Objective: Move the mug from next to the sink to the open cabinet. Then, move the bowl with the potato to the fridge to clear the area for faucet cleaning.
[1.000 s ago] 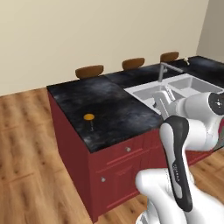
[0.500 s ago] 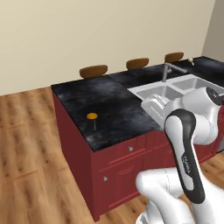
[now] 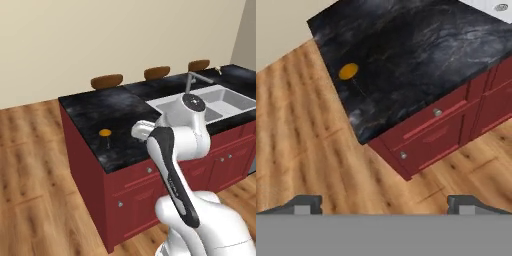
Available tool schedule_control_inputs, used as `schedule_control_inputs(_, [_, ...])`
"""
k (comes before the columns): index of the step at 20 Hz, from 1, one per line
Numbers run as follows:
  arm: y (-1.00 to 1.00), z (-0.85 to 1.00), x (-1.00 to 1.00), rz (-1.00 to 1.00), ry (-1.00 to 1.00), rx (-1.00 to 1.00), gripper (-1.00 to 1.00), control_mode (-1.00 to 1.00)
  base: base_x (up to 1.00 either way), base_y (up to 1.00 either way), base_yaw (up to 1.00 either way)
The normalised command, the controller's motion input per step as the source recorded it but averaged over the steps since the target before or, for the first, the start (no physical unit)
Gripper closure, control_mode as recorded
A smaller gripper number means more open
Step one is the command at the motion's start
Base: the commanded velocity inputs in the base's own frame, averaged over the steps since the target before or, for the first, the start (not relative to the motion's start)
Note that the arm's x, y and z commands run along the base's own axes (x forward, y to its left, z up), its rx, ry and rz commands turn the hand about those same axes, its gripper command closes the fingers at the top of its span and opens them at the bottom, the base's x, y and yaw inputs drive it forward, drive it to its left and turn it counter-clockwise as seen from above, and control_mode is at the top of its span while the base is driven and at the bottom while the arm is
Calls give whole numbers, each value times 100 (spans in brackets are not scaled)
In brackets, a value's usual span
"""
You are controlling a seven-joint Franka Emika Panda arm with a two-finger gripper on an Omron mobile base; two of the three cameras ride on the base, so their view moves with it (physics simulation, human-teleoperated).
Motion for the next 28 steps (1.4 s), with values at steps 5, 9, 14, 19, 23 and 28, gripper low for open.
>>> schedule_control_inputs(5, [27,-16,16,16,-31,-12,-100,-100,0,0,0])
schedule_control_inputs(9, [18,-11,76,14,-9,-1,-100,-100,0,0,0])
schedule_control_inputs(14, [13,-23,91,13,2,-4,-100,-100,0,0,0])
schedule_control_inputs(19, [12,-30,54,8,19,-15,-100,-100,0,0,0])
schedule_control_inputs(23, [28,-48,29,0,25,-24,-100,-100,0,0,0])
schedule_control_inputs(28, [25,-17,14,1,15,-4,-100,-100,0,0,0])
